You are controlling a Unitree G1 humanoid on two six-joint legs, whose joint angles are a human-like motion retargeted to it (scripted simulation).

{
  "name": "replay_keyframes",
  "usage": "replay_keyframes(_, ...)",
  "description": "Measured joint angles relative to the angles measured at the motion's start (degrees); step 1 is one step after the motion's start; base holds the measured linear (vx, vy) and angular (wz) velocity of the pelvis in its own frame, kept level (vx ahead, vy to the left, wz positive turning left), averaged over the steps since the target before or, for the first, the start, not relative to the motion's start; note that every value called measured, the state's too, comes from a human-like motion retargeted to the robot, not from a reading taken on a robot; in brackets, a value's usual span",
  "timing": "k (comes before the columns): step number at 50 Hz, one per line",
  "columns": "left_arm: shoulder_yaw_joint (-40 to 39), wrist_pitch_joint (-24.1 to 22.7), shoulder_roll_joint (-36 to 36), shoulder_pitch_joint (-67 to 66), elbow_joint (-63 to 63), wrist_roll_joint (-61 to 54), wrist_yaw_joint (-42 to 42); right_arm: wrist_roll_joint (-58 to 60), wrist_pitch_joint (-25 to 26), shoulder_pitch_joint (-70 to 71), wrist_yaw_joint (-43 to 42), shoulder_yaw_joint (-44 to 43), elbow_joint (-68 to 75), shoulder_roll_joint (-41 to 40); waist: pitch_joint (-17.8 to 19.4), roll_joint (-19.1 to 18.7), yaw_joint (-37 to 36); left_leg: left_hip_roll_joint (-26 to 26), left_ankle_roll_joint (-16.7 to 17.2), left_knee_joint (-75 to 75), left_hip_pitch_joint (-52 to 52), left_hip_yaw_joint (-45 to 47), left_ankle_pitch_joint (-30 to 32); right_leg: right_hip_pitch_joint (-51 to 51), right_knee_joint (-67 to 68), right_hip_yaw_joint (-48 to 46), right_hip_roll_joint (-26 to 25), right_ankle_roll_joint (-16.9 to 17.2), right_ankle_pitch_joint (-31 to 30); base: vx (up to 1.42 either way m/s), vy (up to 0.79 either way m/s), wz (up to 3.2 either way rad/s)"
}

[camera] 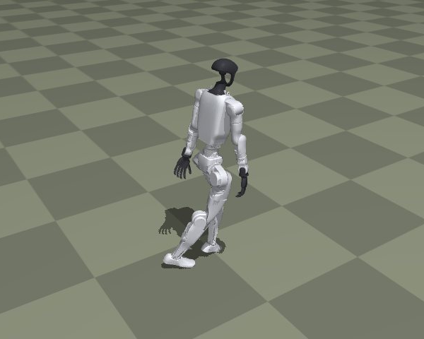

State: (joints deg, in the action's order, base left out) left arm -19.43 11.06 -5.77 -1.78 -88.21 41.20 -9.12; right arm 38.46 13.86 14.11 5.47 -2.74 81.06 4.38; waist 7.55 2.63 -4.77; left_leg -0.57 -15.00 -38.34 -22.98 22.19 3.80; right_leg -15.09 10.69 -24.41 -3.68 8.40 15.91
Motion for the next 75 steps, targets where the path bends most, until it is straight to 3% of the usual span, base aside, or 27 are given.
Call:
replay_keyframes(5, 1.7, -0.6, -0.2, 2.8, 3.9, -1.6, 1.3, -3.2, 1.8, -4.2, -4.6, -1.9, 6.6, 0.3, 0.9, -6.6, 0.8, -7.1, 0.0, 3.1, 6.9, -4.0, -1.3, 9.8, 30.2, 2.8, -2.8, 0.6, -13.1, 0.56, 0.03, -0.45)
replay_keyframes(8, 3.3, -0.7, -1.7, 5.4, 7.0, -3.5, 4.2, -4.6, 1.8, -5.5, -5.3, -3.2, 9.9, 1.5, 1.1, -7.4, 2.1, -8.1, 0.0, 4.6, 8.9, -4.5, -2.0, 20.3, 51.8, -1.3, 2.7, -4.4, -7.9, 0.51, -0.08, -0.39)
replay_keyframes(10, 4.4, -1.0, -3.2, 7.2, 8.8, -4.7, 6.7, -5.2, 2.3, -6.3, -4.5, -4.4, 12.0, 2.3, 1.4, -6.4, 3.0, -7.2, 0.0, 5.1, 9.8, -4.5, -1.9, 25.5, 57.6, -2.0, 4.7, -7.0, -6.6, 0.41, -0.15, -0.14)
replay_keyframes(15, 6.5, -2.0, -6.2, 11.6, 12.2, -6.1, 8.5, -6.8, 4.4, -9.0, -0.5, -7.8, 16.3, 3.6, 2.0, -1.8, 7.2, -1.4, 0.0, 6.4, 14.0, -5.6, -1.7, 32.9, 46.9, -1.1, 5.6, -9.6, -7.5, 0.51, -0.23, 0.54)
replay_keyframes(20, 7.6, -2.7, -6.6, 13.9, 15.4, -6.0, 7.7, -7.7, 6.1, -12.9, 1.1, -10.1, 16.3, 4.3, 3.2, 4.1, 9.7, 6.5, 0.0, 1.2, 18.0, -9.8, -4.6, 32.0, 14.8, 6.4, 3.6, -14.1, -10.9, 0.66, -0.3, 0.67)
replay_keyframes(23, 8.2, -3.2, -6.6, 13.8, 16.9, -6.4, 7.9, -7.6, 6.4, -14.0, 0.9, -10.8, 16.3, 4.5, 3.7, 7.2, 9.4, 8.5, 0.0, -2.8, 21.9, -8.9, -8.0, 28.5, 4.7, 10.7, 4.0, -17.6, -12.5, 0.72, -0.3, 0.01)
replay_keyframes(25, 9.2, -2.5, -7.1, 12.7, 17.6, -6.1, 9.1, -7.3, 6.4, -14.5, 1.1, -11.3, 16.3, 4.5, 4.3, 8.5, 8.3, 8.0, 0.0, -6.0, 25.9, -7.1, -10.9, 24.3, 1.9, 9.7, 4.8, -23.1, -20.2, 0.9, -0.16, -0.56)
replay_keyframes(28, 8.9, -2.5, -7.9, 9.4, 17.1, -3.8, 14.4, -6.4, 7.4, -14.7, 2.3, -11.8, 16.3, 4.2, 3.7, 7.5, 4.7, 4.8, 0.0, -14.2, 28.6, -4.5, -11.9, 20.3, 3.4, 9.5, 3.7, -23.2, -15.3, 0.93, -0.07, -0.8)
replay_keyframes(32, 7.1, -2.8, -5.7, 6.2, 12.5, -1.5, 19.2, -7.2, 8.1, -10.3, 2.2, -11.0, 16.2, 4.0, 5.2, 4.6, 2.8, 0.5, 0.0, -30.0, 23.4, -6.6, -5.0, 19.9, 9.4, 8.6, 1.3, -23.0, -14.8, 0.31, -0.08, -0.57)
replay_keyframes(35, 6.9, -1.3, -4.8, 4.8, 5.7, -1.7, 14.7, -8.5, 6.6, -7.5, 2.9, -7.6, 14.5, 3.0, 3.9, 3.7, 2.6, 0.9, 0.0, -38.7, 16.9, -10.1, -1.6, 17.6, 6.6, 8.7, -0.3, -22.7, -17.0, 0.41, -0.08, -0.2)
replay_keyframes(38, 5.3, 1.1, -3.7, 4.5, 1.4, 0.7, 10.0, -7.0, 5.8, -5.2, 2.1, -8.0, 10.4, 1.9, 3.0, 3.0, 0.4, -3.4, 0.0, -42.5, 11.8, -10.0, -7.9, 16.2, 4.7, 7.5, -0.6, -20.2, -19.1, 0.48, -0.06, 0.14)
replay_keyframes(43, 3.0, 1.1, -2.2, 2.6, -0.4, 0.1, 5.0, -7.0, 2.6, -1.6, 0.0, -4.9, 4.3, 0.8, 1.2, 2.2, -0.1, -8.5, 0.0, -28.3, 7.7, -2.3, -8.2, 12.1, -0.3, 4.6, -1.5, -14.5, -19.9, 0.45, 0.3, 0.6)
replay_keyframes(46, 1.9, 0.7, -0.9, 0.6, 0.6, 0.0, 3.1, -5.5, 1.7, 0.1, 0.7, -3.7, 1.5, 0.4, 0.1, 2.2, 0.3, -4.6, 0.0, -8.4, 7.9, 5.0, -3.3, 10.1, -1.9, 3.0, 0.7, -11.5, -19.8, 0.24, 0.57, 0.64)
replay_keyframes(48, 2.0, 0.6, 0.0, -0.3, 1.2, 0.3, 3.1, -4.9, 1.5, 1.3, 1.3, -3.5, -0.2, 0.4, -0.9, 0.7, 2.0, 0.5, 3.4, 9.7, 8.1, 5.3, 3.2, 10.7, -0.8, 1.3, 1.6, -9.0, -18.4, 0.27, 0.53, 1.09)
replay_keyframes(51, 2.1, 0.5, 0.5, -0.8, 1.6, 0.4, 3.4, -5.1, 1.1, 3.3, 1.4, -2.7, -1.7, 0.1, -0.4, -3.0, 2.1, 2.3, 14.5, 25.2, 8.0, -3.5, 7.8, 10.1, 3.5, 1.6, -1.4, -7.8, -15.6, 0.49, 0.08, 0.12)
replay_keyframes(52, 2.2, 0.4, 0.6, -0.9, 1.6, 0.5, 3.2, -5.2, 1.0, 3.8, 1.3, -2.4, -2.0, -0.1, -0.1, -4.1, 2.1, 2.1, 16.7, 27.5, 7.8, -6.5, 8.1, 9.7, 5.1, 2.1, -2.4, -7.2, -14.5, 0.65, -0.02, -0.13)
replay_keyframes(53, 2.3, 0.4, 0.7, -1.0, 1.5, 0.6, 2.9, -5.3, 0.9, 4.2, 1.3, -2.3, -1.9, -0.3, -0.1, -5.0, 2.4, 1.9, 16.9, 28.4, 7.4, -9.2, 8.3, 9.3, 7.1, 2.5, -3.1, -6.0, -12.5, 0.55, -0.01, 0.04)
replay_keyframes(55, 2.8, 0.4, 0.6, -0.8, 1.6, 1.1, 2.1, -5.3, 0.7, 4.4, 1.1, -2.3, -1.8, -0.8, 0.0, -6.5, 3.2, 2.0, 13.9, 27.7, 6.6, -12.1, 10.5, 9.4, 11.6, 3.1, -4.1, -4.5, -9.1, 0.47, -0.01, 0.15)
replay_keyframes(57, 3.2, 0.6, 0.6, -0.8, 2.0, 1.8, 1.6, -5.6, 0.6, 4.1, 1.2, -1.6, -0.9, -1.1, -0.6, -5.7, 2.7, 2.5, 7.0, 23.6, 6.3, -8.3, 11.9, 9.1, 14.5, 4.5, -3.5, -4.6, -7.6, 0.76, 0.0, -0.22)
replay_keyframes(58, 3.5, 0.7, 0.4, -0.4, 2.1, 2.0, 1.5, -5.6, 0.6, 4.0, 1.4, -1.5, 0.0, -1.1, -1.1, -5.2, 1.9, 2.2, 4.0, 20.8, 5.5, -5.6, 10.8, 9.3, 16.9, 5.1, -2.9, -4.1, -6.7, 0.69, 0.01, -0.57)
replay_keyframes(60, 3.6, 0.9, 0.1, 0.7, 2.3, 2.2, 2.1, -5.8, 0.9, 3.4, 0.9, -1.3, 1.7, -1.0, -0.7, -4.7, -0.6, 3.2, 1.2, 13.9, 2.7, -9.6, 8.7, 10.0, 24.4, 5.6, -0.9, -3.1, -6.1, 0.56, -0.01, -0.89)
replay_keyframes(64, 2.9, 0.5, -0.9, 2.1, 3.8, 0.0, 3.9, -5.6, 0.1, 2.4, -3.8, -0.6, 6.6, -1.1, 0.3, -5.7, -3.4, -4.1, 0.0, 5.6, 6.0, -7.0, 2.0, 12.9, 41.0, 2.2, 1.8, -5.1, -16.6, 0.62, -0.22, -1.04)
replay_keyframes(66, 2.8, -0.1, -1.1, 2.9, 3.8, -1.9, 4.9, -4.6, -0.4, 1.2, -7.8, 0.3, 8.4, -0.6, 0.3, -6.1, -2.4, -5.0, 0.0, 3.8, 7.1, -8.2, 0.6, 16.6, 49.1, 2.7, 2.8, -7.7, -22.4, 0.75, -0.1, -0.41)
replay_keyframes(68, 3.0, -0.2, -1.5, 3.7, 3.4, -3.1, 5.7, -2.3, -0.7, -0.9, -11.0, 0.7, 9.2, 0.0, 0.3, -6.4, 0.2, -4.8, 0.0, 3.5, 8.7, -9.1, 0.1, 19.6, 54.5, 1.6, 4.5, -10.4, -23.2, 0.8, 0.0, 0.29)
replay_keyframes(70, 3.9, -0.1, -1.9, 4.8, 2.9, -3.3, 6.2, -0.8, -0.9, -3.4, -12.9, 0.2, 9.9, 0.6, 0.1, -6.5, 2.7, -4.1, 0.0, 4.9, 11.2, -9.5, 0.3, 21.1, 54.2, -0.1, 5.0, -9.8, -19.5, 0.68, -0.03, 0.64)
replay_keyframes(75, 7.7, -1.4, -2.8, 7.2, 4.0, -2.7, 6.0, -2.1, 0.1, -9.5, -11.2, -3.8, 13.0, 1.9, -0.1, -2.8, 6.0, 1.8, 0.0, 12.6, 19.8, -9.8, 2.0, 25.5, 36.2, 4.1, 4.1, -10.5, -21.6, 0.67, -0.13, 0.5)
